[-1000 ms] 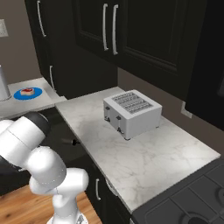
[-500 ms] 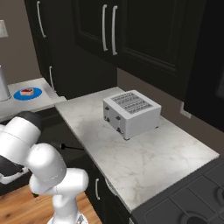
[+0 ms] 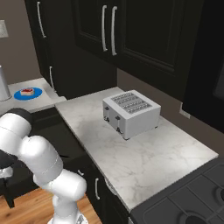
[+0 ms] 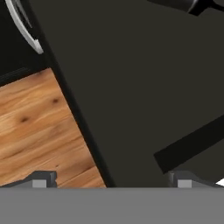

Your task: Pick up the knife from the drawer and place it on the cutting board. Then place the meat from the plate to the cutting board.

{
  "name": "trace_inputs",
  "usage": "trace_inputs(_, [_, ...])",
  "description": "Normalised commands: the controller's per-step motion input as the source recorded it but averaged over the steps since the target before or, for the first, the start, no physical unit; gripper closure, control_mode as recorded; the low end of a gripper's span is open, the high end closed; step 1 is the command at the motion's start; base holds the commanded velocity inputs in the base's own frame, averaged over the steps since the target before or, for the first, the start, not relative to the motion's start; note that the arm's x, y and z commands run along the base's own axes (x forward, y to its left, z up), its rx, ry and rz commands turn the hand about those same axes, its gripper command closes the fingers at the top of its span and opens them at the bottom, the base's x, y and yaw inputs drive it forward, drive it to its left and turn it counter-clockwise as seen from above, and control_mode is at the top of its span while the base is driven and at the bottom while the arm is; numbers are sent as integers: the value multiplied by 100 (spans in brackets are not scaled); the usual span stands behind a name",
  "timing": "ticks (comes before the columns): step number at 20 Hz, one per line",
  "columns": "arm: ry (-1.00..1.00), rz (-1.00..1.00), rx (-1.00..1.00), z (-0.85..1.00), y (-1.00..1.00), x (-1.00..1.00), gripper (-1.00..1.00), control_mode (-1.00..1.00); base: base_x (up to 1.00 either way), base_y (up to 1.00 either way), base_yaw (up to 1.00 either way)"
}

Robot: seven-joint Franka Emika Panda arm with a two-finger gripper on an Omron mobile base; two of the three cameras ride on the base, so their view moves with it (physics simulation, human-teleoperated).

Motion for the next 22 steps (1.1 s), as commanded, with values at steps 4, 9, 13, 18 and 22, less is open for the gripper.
trace_inputs(4, [0,0,0,0,0,0,-100,-100,0,0,0])
trace_inputs(9, [-3,-1,0,76,1,0,-100,-100,0,0,0])
trace_inputs(13, [-10,0,0,100,0,0,-100,-100,0,0,0])
trace_inputs(18, [-3,0,2,97,-16,0,-100,-100,0,0,0])
trace_inputs(22, [0,2,6,49,-69,0,-100,-100,0,0,0])
